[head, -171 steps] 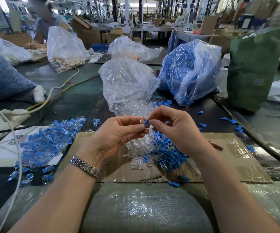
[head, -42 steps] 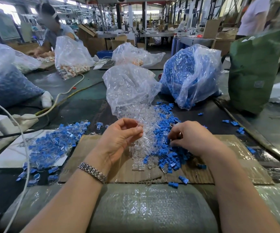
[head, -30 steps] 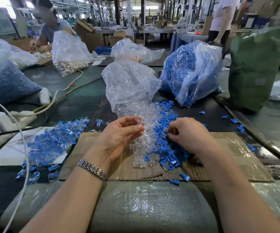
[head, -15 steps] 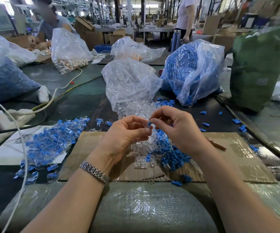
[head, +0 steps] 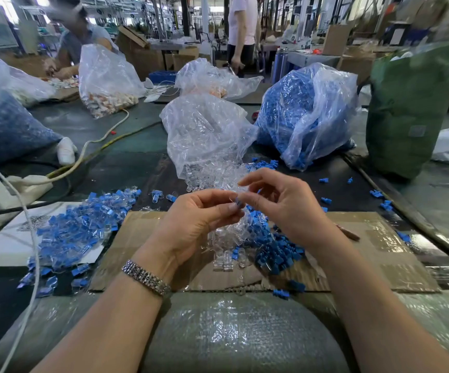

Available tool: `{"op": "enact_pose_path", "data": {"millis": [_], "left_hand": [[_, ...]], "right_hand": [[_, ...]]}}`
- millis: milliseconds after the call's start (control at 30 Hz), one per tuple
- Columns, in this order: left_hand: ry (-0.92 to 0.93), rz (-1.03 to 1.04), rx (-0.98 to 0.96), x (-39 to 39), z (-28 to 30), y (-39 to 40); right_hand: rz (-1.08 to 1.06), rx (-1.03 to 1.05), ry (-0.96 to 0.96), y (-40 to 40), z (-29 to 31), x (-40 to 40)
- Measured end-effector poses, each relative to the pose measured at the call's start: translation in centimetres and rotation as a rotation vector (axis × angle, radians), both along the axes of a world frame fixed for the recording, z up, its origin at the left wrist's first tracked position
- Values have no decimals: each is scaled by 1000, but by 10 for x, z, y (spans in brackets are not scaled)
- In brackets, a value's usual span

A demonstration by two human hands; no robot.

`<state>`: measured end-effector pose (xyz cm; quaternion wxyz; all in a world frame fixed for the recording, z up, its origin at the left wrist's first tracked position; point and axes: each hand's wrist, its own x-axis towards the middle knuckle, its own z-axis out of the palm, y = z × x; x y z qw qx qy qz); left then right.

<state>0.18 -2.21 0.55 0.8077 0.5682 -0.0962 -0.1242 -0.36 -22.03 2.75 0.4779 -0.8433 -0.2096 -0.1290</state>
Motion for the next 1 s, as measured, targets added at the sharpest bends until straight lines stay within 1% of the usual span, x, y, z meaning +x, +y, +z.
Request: {"op": "enact_pose_path", "data": {"millis": [33, 67, 100, 133, 167, 200, 267, 300, 467, 533, 600, 667, 700, 767, 800, 833, 900, 933, 1000], "left_hand": [[3, 8, -9, 0, -1, 0], [4, 19, -20, 1, -1, -1], [2, 33, -31, 1, -2, -1], [2, 46, -42, 2, -2, -1], [2, 55, -50, 2, -2, 0], [3, 60, -56, 2, -3, 0], [8, 63, -60, 3, -4, 1], [13, 65, -59, 3, -4, 2], [41, 76, -99, 6, -3, 3], [49, 73, -116, 6, -2, 3], [64, 86, -145, 6, -2, 4], [76, 117, -166, 7, -2, 4], [81, 132, -172, 7, -2, 5], [90, 153, -186, 7, -1, 5], [93, 159, -194, 6, -1, 6], [94, 166, -198, 6, 0, 6], [83, 178, -190, 6, 1, 7], [71, 184, -183, 6, 1, 7], [49, 199, -167, 6, 2, 7]], "right_hand": [[-46, 17, 22, -3, 1, 1], [-142, -7, 22, -9, 2, 2], [-277, -91, 18, -16, 3, 5], [-417, -234, 42, -25, 2, 7], [-529, -398, 121, -33, 2, 9], [-591, -537, 251, -39, 1, 10], [-611, -726, 476, -45, -2, 11], [-605, -786, 522, -45, -3, 11], [-612, -857, 478, -40, -6, 12], [-608, -833, 466, -41, -6, 12], [-614, -745, 445, -42, -4, 12], [-620, -614, 406, -44, 2, 13], [-587, -499, 403, -45, 7, 11], [-411, -185, 477, -43, 17, 5], [-282, -48, 564, -40, 22, 2], [-138, 35, 665, -36, 27, -2], [91, 63, 808, -23, 30, -7], [145, 40, 834, -15, 30, -9], [167, -22, 824, -2, 31, -11]]}}
